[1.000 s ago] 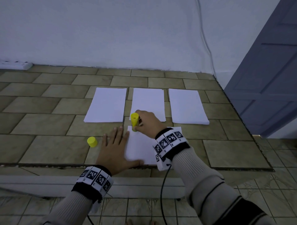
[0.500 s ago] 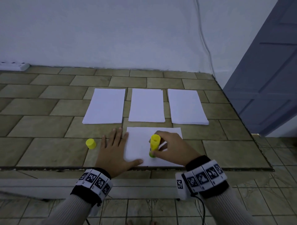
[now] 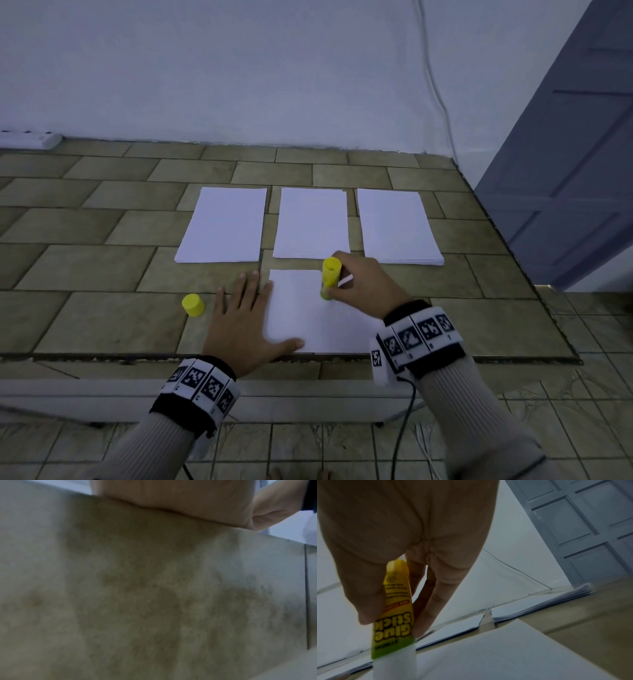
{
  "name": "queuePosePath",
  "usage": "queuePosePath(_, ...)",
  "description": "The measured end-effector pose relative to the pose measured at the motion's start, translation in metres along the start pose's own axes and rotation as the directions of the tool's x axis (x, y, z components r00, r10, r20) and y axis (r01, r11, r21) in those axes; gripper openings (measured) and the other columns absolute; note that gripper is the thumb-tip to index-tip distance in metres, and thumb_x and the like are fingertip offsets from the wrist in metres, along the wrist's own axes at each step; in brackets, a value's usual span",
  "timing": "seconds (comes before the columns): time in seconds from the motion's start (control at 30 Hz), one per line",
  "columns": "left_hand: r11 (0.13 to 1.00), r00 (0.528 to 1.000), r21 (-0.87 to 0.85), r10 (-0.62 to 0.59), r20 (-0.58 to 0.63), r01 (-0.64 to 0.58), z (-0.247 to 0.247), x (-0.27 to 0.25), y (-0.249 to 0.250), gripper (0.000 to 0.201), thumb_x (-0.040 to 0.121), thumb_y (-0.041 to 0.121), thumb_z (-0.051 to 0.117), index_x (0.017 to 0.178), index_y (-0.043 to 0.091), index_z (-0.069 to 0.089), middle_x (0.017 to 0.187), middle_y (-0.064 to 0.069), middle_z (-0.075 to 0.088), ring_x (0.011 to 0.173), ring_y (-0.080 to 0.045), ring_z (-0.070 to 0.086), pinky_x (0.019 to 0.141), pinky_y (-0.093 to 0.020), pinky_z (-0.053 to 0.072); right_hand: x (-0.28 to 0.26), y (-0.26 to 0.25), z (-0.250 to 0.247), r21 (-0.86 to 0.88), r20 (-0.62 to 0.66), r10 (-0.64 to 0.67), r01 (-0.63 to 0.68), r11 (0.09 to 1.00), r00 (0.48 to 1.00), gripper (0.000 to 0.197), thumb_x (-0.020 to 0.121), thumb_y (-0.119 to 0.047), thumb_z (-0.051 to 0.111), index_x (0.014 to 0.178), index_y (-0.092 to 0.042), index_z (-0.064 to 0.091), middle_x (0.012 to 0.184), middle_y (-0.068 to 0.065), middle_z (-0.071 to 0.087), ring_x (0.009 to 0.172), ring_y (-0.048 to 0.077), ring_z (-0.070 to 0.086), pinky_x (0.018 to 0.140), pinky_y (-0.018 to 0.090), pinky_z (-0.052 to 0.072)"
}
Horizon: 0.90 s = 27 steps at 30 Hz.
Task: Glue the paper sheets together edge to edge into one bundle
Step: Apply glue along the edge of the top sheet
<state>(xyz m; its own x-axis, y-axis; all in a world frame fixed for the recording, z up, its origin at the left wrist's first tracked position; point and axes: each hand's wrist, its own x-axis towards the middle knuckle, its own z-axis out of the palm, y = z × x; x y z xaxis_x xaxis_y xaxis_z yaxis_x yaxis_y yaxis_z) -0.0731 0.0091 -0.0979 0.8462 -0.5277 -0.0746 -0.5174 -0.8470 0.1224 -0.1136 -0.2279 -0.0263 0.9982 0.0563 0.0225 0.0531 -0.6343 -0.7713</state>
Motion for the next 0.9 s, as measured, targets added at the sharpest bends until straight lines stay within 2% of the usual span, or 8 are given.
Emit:
queuePosePath(0.1,1.0,1.0,-0.012,-0.004,0.003,0.004,0.0,0.0,0.0,0.135,0.05,0.103,-0.001,0.156,0.02,0.007,0.163,-0.006,-0.006,0.15,-0.024,-0.009,0.119,-0.053,-0.004,0.023,0.01,-0.006,-0.039,-0.054,0.02,-0.023,0.999,0.998,0.019,0.074,-0.006,0.073,0.084,-0.005,0.057,0.088,0.01,0.067,0.086,0.025,0.065,0.08,0.047,0.053)
queuePosePath(0.23,1.0,1.0,-0.021,0.0,-0.02,0.0,0.002,0.0,0.0,0.134,0.052,0.103,0.002,0.156,0.019,0.011,0.163,-0.006,0.0,0.15,-0.025,-0.004,0.119,-0.055,0.001,0.033,0.014,-0.01,-0.057,-0.094,0.041,-0.046,0.997,0.995,0.018,0.073,-0.006,0.072,0.083,-0.005,0.056,0.086,0.01,0.068,0.084,0.027,0.065,0.08,0.047,0.053)
queuePosePath(0.4,1.0,1.0,-0.023,0.002,-0.019,-0.003,0.003,0.0,-0.001,0.133,0.052,0.103,0.002,0.156,0.02,0.009,0.163,-0.005,-0.003,0.15,-0.023,-0.007,0.119,-0.053,-0.001,-0.003,0.018,-0.019,-0.024,-0.105,0.022,-0.024,0.999,0.994,0.017,0.077,-0.012,0.074,0.083,-0.008,0.059,0.087,0.006,0.069,0.082,0.019,0.066,0.078,0.039,0.055)
queuePosePath(0.47,1.0,1.0,-0.021,0.007,-0.02,-0.007,0.003,0.0,-0.001,0.133,0.052,0.103,0.001,0.156,0.02,0.007,0.163,-0.005,-0.005,0.15,-0.023,-0.008,0.119,-0.053,-0.002,-0.026,0.021,-0.023,-0.015,-0.085,-0.004,0.003,1.0,0.996,0.015,0.077,-0.014,0.076,0.082,-0.01,0.062,0.086,0.003,0.07,0.079,0.015,0.066,0.074,0.033,0.055)
queuePosePath(0.57,1.0,1.0,-0.022,0.012,-0.027,-0.012,0.005,0.001,-0.002,0.132,0.054,0.103,0.004,0.156,0.019,0.01,0.163,-0.006,-0.003,0.15,-0.024,-0.007,0.119,-0.054,0.0,-0.059,0.025,-0.029,0.04,-0.098,0.037,-0.033,0.999,0.994,0.016,0.076,-0.013,0.077,0.087,-0.011,0.065,0.085,-0.005,0.069,0.078,0.008,0.065,0.072,0.022,0.054)
queuePosePath(0.67,1.0,0.999,-0.01,0.014,-0.031,-0.015,0.005,0.001,-0.002,0.132,0.056,0.103,0.006,0.156,0.018,0.013,0.163,-0.007,0.001,0.15,-0.025,-0.004,0.119,-0.055,0.002,-0.083,0.031,-0.032,0.024,-0.117,0.032,-0.029,0.999,0.993,0.019,0.074,-0.019,0.076,0.09,-0.018,0.066,0.084,-0.01,0.068,0.079,0.006,0.064,0.069,0.013,0.049)
queuePosePath(0.8,1.0,1.0,0.0,0.008,-0.024,-0.008,0.004,0.001,-0.002,0.133,0.054,0.103,0.003,0.156,0.018,0.011,0.163,-0.007,-0.001,0.15,-0.025,-0.005,0.119,-0.054,0.002,-0.094,0.034,-0.033,0.026,-0.115,0.008,-0.005,1.0,0.993,0.018,0.073,-0.017,0.074,0.089,-0.021,0.066,0.083,-0.008,0.069,0.078,0.008,0.065,0.07,0.02,0.052)
queuePosePath(0.9,1.0,1.0,-0.005,0.009,-0.023,-0.009,0.003,0.001,-0.001,0.134,0.054,0.103,0.004,0.156,0.018,0.012,0.163,-0.007,-0.001,0.15,-0.025,-0.005,0.119,-0.054,0.001,-0.092,0.033,-0.032,0.028,-0.117,-0.024,0.027,0.999,0.993,0.019,0.072,-0.026,0.07,0.088,-0.019,0.066,0.083,-0.007,0.068,0.078,0.009,0.065,0.071,0.02,0.053)
